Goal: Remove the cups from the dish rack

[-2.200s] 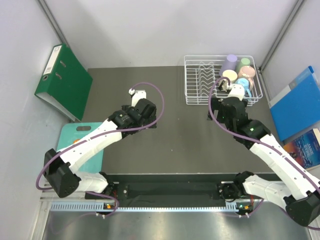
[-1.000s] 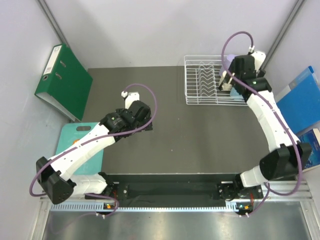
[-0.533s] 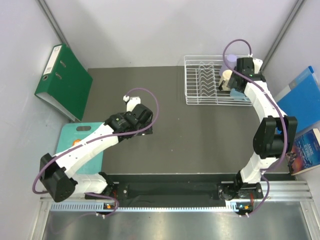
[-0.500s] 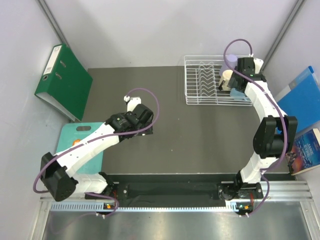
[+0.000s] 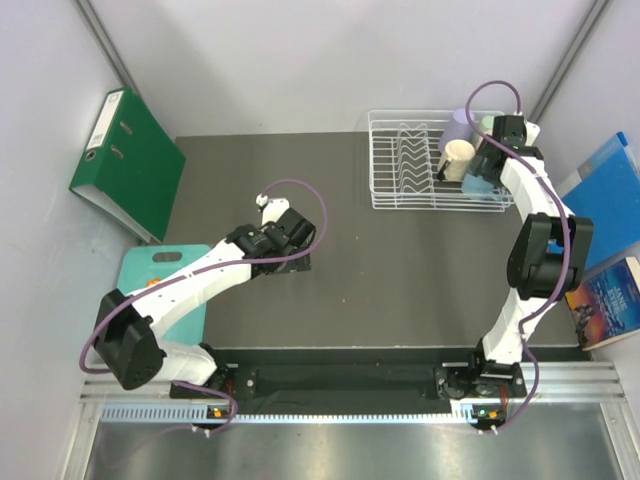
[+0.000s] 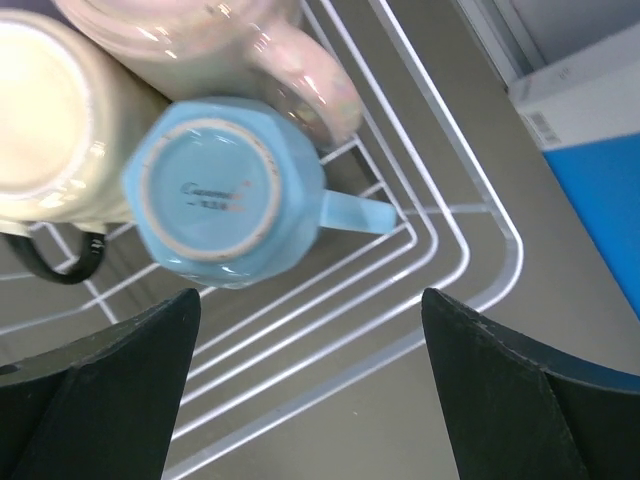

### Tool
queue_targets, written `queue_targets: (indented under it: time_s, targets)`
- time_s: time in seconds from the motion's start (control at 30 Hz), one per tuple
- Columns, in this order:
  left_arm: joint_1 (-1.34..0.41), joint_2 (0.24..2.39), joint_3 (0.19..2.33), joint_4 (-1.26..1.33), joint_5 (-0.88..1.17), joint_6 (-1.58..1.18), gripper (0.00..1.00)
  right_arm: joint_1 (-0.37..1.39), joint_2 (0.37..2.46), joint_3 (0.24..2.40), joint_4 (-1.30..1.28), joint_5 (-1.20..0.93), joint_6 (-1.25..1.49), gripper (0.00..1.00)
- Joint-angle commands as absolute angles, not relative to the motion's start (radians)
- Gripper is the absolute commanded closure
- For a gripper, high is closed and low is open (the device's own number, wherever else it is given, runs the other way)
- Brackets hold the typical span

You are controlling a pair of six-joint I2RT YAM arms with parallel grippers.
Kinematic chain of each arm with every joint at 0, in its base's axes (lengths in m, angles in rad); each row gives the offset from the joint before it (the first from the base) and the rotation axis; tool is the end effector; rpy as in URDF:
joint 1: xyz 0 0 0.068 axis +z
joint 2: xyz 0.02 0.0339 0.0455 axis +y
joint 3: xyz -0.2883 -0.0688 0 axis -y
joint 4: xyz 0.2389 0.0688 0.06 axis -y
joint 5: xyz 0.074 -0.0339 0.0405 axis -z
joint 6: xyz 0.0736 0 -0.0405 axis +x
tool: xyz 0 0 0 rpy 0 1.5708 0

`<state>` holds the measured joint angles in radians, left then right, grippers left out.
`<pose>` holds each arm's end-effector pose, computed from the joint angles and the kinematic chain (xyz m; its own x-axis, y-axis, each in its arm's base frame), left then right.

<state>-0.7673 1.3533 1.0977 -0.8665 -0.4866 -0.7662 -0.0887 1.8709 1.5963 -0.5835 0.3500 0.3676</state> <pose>0.2142 -0.1588 0.2674 -0.7915 -0.0881 -0.6047 -0.1128 0.9936 0.0028 0.4411 -0.0646 0.2736 -0.5931 0.3917 -0.7034 0.5569 0.8305 -0.0071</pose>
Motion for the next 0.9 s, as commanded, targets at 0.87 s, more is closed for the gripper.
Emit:
queue_targets:
  time_s: [0.87]
  targets:
    - [-0.620,2.227,2.170,-0.667,-0.263,-0.557,0.05,0.291,1.367,1.557,-0.629,0.331,0.471,0.02]
